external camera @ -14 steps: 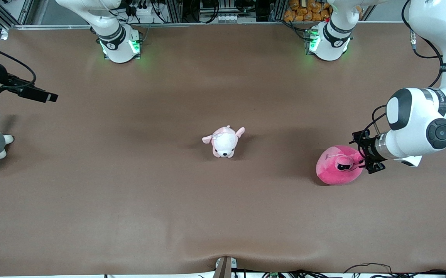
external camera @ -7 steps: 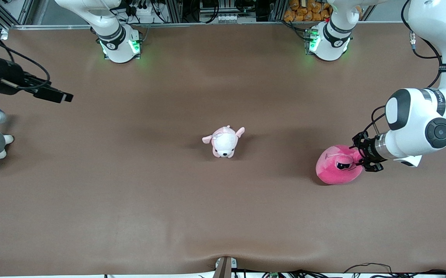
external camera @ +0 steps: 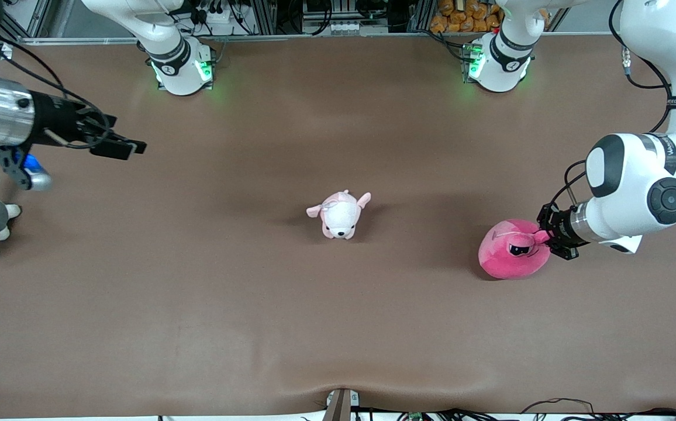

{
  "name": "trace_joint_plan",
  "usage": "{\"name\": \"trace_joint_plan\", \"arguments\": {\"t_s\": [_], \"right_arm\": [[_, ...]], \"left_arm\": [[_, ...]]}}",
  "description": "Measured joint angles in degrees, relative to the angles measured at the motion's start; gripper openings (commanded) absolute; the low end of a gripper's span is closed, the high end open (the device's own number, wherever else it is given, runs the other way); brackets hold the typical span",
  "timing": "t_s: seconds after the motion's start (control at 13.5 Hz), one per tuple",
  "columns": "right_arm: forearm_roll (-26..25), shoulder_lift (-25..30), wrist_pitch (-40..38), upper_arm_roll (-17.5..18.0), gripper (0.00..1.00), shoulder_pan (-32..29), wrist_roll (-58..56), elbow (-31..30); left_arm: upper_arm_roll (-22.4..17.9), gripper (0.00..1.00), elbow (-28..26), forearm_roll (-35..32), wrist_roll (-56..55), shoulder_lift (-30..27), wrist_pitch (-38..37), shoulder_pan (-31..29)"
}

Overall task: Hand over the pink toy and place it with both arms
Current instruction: 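Lift the pink toy with the left gripper while the right gripper approaches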

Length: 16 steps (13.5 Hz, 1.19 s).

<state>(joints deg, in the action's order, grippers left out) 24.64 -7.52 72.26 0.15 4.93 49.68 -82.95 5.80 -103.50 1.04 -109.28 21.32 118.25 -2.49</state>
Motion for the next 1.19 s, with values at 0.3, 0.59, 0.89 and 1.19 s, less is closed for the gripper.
{"name": "trace_joint_plan", "arguments": {"t_s": [0.3,0.59,0.89,1.19], "right_arm": [[2.6,-0.8,2.9,0.0,1.00,2.4,5.7,0.0],[3.3,-1.3,10.3,0.0,1.00,6.2,16.2,0.0],[3.3,-2.3,13.8,0.1,1.00,9.7,22.1,0.0],[3.3,-2.3,13.8,-0.2,1.00,9.7,22.1,0.0]], "left_arm": [[0.2,0.00,0.0,0.0,0.3,0.0,0.0,0.1],[0.4,0.00,0.3,0.0,0.4,0.0,0.1,0.1],[0.5,0.00,1.7,0.0,0.4,-0.1,0.2,0.1],[0.8,0.00,4.1,0.0,0.4,-0.8,-0.5,0.3]]}}
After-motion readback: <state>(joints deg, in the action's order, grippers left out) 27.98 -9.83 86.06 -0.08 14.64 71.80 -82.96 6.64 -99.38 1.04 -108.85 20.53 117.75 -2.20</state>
